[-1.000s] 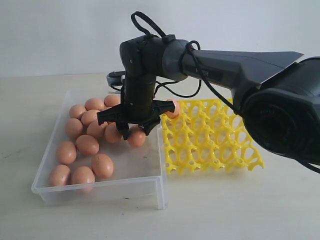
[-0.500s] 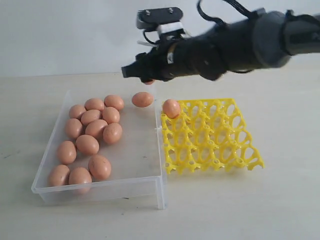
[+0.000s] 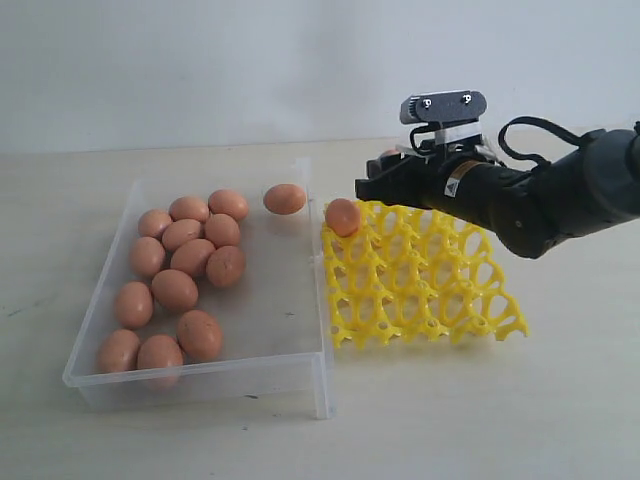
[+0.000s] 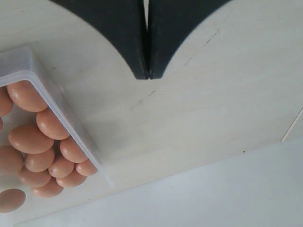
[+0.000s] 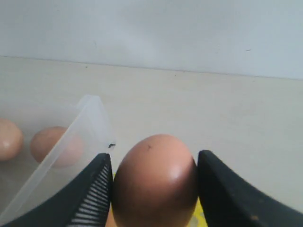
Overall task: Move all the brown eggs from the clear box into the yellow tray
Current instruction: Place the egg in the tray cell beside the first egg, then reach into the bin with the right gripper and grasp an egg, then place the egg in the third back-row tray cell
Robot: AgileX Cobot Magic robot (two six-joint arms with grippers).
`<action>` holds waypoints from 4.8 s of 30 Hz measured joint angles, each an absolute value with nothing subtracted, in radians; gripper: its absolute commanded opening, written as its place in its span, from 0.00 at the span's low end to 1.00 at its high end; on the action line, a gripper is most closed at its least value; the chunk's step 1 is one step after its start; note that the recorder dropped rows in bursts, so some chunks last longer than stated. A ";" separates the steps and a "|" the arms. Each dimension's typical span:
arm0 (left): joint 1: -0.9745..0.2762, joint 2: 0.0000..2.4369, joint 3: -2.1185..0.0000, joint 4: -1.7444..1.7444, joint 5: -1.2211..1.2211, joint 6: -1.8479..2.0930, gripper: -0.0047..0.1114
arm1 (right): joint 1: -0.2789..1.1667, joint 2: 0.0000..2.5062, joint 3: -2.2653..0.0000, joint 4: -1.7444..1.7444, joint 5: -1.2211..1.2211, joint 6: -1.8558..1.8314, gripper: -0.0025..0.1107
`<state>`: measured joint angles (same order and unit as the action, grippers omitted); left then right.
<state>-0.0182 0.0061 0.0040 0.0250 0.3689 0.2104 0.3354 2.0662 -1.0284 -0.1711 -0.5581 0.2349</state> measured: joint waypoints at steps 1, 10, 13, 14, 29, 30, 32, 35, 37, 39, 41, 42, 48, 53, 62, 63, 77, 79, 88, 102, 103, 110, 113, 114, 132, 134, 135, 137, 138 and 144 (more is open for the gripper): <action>-0.018 0.006 0.004 0.025 0.369 0.210 0.04 | 0.335 2.079 -1.028 -0.171 -0.563 0.235 0.02; -0.018 0.006 0.004 0.025 0.369 0.210 0.04 | 0.335 2.136 -1.028 -0.171 -0.569 0.184 0.15; -0.018 0.006 0.004 0.025 0.369 0.210 0.04 | 0.335 2.138 -1.028 -0.175 -0.571 0.175 0.28; -0.018 0.006 0.004 0.025 0.369 0.210 0.04 | 0.335 2.140 -1.028 -0.175 -0.573 0.175 0.33; -0.018 0.006 0.004 0.025 0.369 0.210 0.04 | 0.335 2.117 -1.028 -0.197 -0.570 0.171 0.59; -0.018 0.006 0.004 0.025 0.369 0.210 0.04 | 0.335 2.103 -1.028 -0.201 -0.561 0.171 0.59; -0.018 0.006 0.004 0.025 0.369 0.210 0.04 | 0.335 2.065 -1.028 -0.217 -0.528 0.171 0.59; -0.018 0.006 0.004 0.025 0.369 0.210 0.04 | 0.339 1.976 -1.036 -0.237 -0.369 0.184 0.59; -0.018 0.006 0.004 0.025 0.369 0.210 0.04 | 0.356 1.922 -1.068 -0.242 -0.190 0.224 0.57; -0.018 0.006 0.004 0.025 0.369 0.210 0.04 | 0.384 1.873 -1.142 -0.237 0.076 0.290 0.55; -0.018 0.006 0.004 0.025 0.369 0.210 0.04 | 0.422 1.854 -1.237 -0.200 0.323 0.307 0.52; -0.018 0.006 0.004 0.025 0.369 0.210 0.04 | 0.439 1.854 -1.275 -0.162 0.423 0.287 0.51; -0.018 0.006 0.004 0.025 0.369 0.210 0.04 | 0.580 1.921 -1.526 0.171 0.667 0.107 0.51; -0.018 0.006 0.004 0.025 0.369 0.210 0.04 | 0.651 2.071 -1.710 0.248 0.737 0.146 0.51; -0.018 0.006 0.004 0.025 0.369 0.210 0.04 | 0.680 2.340 -1.977 0.273 0.913 0.371 0.51; -0.018 0.006 0.004 0.025 0.369 0.210 0.04 | 0.680 2.358 -1.991 0.273 0.927 0.392 0.51; -0.018 0.006 0.004 0.025 0.369 0.210 0.04 | 0.683 2.426 -2.013 0.215 0.883 0.507 0.51; -0.018 0.006 0.004 0.025 0.369 0.210 0.04 | 0.683 2.426 -2.013 0.208 0.854 0.507 0.51; -0.018 0.006 0.004 0.025 0.369 0.210 0.04 | 0.683 2.444 -2.021 0.166 0.815 0.507 0.22; -0.018 0.006 0.004 0.025 0.369 0.210 0.04 | 0.685 2.331 -1.995 -0.025 0.813 0.421 0.02; -0.018 0.006 0.004 0.025 0.369 0.210 0.04 | 0.685 2.315 -1.981 -0.044 0.799 0.418 0.02; -0.018 0.006 0.004 0.025 0.369 0.210 0.04 | 0.667 2.117 -1.681 -0.180 0.488 0.410 0.02; -0.018 0.006 0.004 0.025 0.369 0.210 0.04 | 0.631 2.006 -1.491 -0.210 0.299 0.408 0.02; -0.018 0.006 0.004 0.025 0.369 0.210 0.04 | 0.614 1.977 -1.442 -0.222 0.256 0.406 0.02; -0.018 0.006 0.004 0.025 0.369 0.210 0.04 | 0.314 1.866 -0.971 -0.167 -0.320 0.173 0.02; -0.018 0.006 0.004 0.025 0.369 0.210 0.04 | 0.299 1.897 -0.971 -0.158 -0.344 0.169 0.02; -0.018 0.006 0.004 0.025 0.369 0.210 0.04 | 0.290 1.911 -0.971 -0.153 -0.348 0.167 0.02; -0.018 0.006 0.004 0.025 0.369 0.210 0.04 | 0.280 1.931 -0.971 -0.151 -0.348 0.167 0.02; -0.018 0.006 0.004 0.025 0.369 0.210 0.04 | 0.278 1.938 -0.971 -0.149 -0.348 0.167 0.02; -0.018 0.006 0.004 0.025 0.369 0.210 0.04 | 0.276 1.974 -0.967 -0.145 -0.375 0.145 0.02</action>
